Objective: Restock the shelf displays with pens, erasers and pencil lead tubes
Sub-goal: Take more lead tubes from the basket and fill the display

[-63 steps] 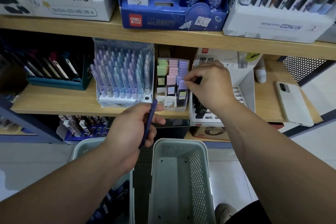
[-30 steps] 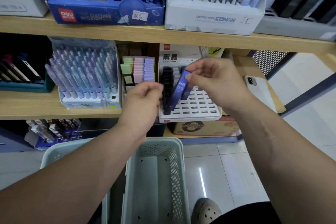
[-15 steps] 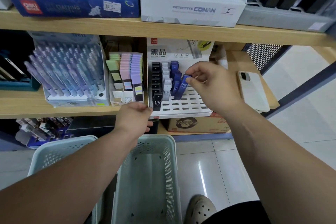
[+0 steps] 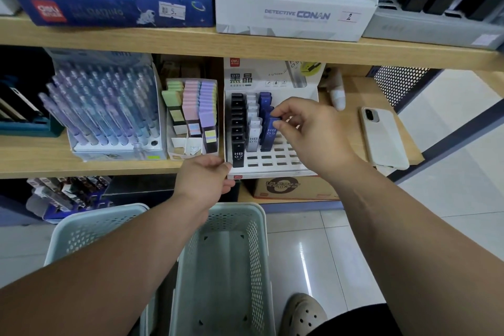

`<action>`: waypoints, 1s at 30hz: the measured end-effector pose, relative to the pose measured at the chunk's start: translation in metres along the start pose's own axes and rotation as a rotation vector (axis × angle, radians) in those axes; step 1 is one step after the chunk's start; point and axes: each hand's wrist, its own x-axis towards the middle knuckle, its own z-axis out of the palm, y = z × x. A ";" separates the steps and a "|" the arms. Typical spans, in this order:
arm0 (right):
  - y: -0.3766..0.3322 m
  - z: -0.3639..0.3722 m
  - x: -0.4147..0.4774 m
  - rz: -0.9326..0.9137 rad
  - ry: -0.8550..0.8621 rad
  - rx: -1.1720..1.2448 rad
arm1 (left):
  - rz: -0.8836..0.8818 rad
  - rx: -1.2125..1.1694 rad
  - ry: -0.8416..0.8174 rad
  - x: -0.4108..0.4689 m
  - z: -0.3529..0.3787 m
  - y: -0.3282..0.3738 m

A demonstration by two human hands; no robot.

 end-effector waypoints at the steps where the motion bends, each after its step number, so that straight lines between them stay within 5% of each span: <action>1: 0.001 0.000 0.000 0.001 -0.004 0.001 | 0.000 0.001 0.000 0.000 0.000 0.000; 19: -0.019 -0.010 -0.016 -0.035 0.064 -0.068 | -0.004 0.153 0.000 -0.011 -0.044 0.010; 25: -0.058 0.008 -0.052 -0.112 -0.124 -0.025 | 0.082 0.382 0.150 -0.032 -0.143 0.009; 30: -0.092 0.046 -0.079 -0.120 -0.372 -0.015 | -0.040 0.706 0.205 -0.064 -0.258 -0.029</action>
